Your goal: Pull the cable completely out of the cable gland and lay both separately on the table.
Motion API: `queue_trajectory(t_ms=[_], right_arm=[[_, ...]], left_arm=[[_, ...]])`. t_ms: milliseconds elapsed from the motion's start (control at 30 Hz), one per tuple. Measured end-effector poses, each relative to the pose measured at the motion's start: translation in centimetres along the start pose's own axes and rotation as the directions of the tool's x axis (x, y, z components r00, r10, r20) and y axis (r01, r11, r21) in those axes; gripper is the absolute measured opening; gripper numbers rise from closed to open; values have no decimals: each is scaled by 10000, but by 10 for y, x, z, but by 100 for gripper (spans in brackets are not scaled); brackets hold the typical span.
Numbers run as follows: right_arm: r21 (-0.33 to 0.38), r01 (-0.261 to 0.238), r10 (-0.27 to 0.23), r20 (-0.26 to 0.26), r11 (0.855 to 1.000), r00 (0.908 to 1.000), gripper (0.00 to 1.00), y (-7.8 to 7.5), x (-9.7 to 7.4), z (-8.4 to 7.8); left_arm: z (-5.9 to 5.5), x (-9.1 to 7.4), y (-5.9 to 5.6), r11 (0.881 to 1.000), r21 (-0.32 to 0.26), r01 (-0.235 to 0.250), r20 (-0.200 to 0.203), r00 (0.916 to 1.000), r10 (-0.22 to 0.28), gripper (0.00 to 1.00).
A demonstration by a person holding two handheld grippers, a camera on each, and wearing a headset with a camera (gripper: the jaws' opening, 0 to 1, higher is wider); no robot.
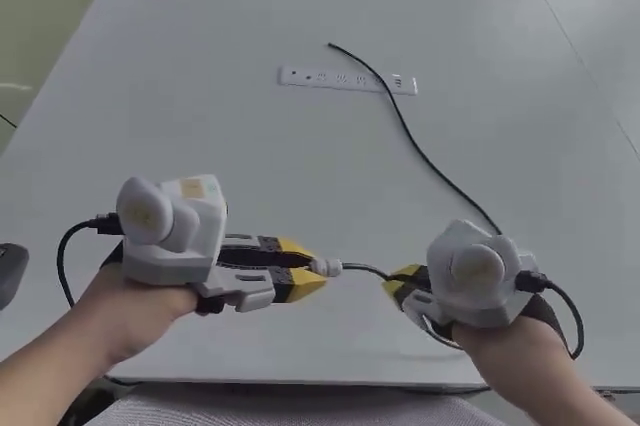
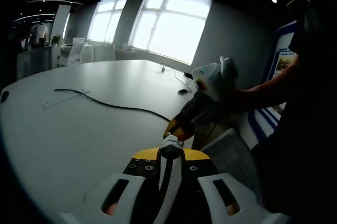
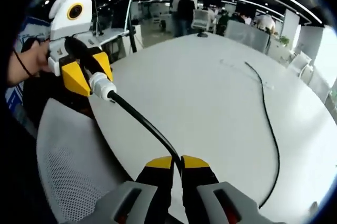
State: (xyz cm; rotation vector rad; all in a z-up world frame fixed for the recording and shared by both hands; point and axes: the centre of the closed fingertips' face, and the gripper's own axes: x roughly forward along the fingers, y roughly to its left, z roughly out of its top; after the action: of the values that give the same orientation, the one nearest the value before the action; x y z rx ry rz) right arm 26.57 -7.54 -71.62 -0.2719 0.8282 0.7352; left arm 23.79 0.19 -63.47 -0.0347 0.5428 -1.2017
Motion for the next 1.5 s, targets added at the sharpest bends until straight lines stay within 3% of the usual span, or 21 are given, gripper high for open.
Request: queue_trajectory(t_ms=[67,267,367,467,567,900,1067,1167,1233,1367,1500], right_arm=[[-105,158,-159,-147,9998,9998,0,-2,3,-4],[1128,567,-507,-553,9920,9972,0,-8,7,-18],[1305,587,-516,-572,9897,9970,0,-6,8,-20],[1174,648,-564,-737,9910,9957,0,-4,9,-22],[702,769,-733,-529,9946,9959,0,-6,7,-18],[505,750,-747,-75,9959,9972,2,-6,-1,-12],[-122,568,-564,313,9983,9979,8,1,-5,-3],[-737,281,-230,691,9969,9973,19,11,-11,9],[-1177,-63,176,952,9930,9953,20,24,-17,20],[-2304,-190,489,1246,9729,9910,21,41,-25,42],[-3603,-25,484,1184,9328,9918,18,52,-25,58]], left_arm=[[0,0,-1,10000,-18,20,38,10000,-20,15],[-4,0,0,10000,10,-3,-66,10000,3,15],[-5,0,2,10000,8,-28,-115,9999,28,15],[-7,0,5,10000,-10,-83,-162,9998,83,15],[-6,0,5,10000,-15,-77,-148,9999,77,15],[-2,-3,9,9999,20,-155,-45,9999,155,15],[-4,-4,10,9999,-61,-141,-77,9999,141,15],[-5,-4,7,9997,-242,-22,-145,9999,18,15],[-7,-4,6,9998,-181,0,-232,9997,-4,15],[-8,-5,6,9996,-276,3,-222,9998,-10,15],[-8,-6,6,9995,-318,-14,-253,9997,6,15]])
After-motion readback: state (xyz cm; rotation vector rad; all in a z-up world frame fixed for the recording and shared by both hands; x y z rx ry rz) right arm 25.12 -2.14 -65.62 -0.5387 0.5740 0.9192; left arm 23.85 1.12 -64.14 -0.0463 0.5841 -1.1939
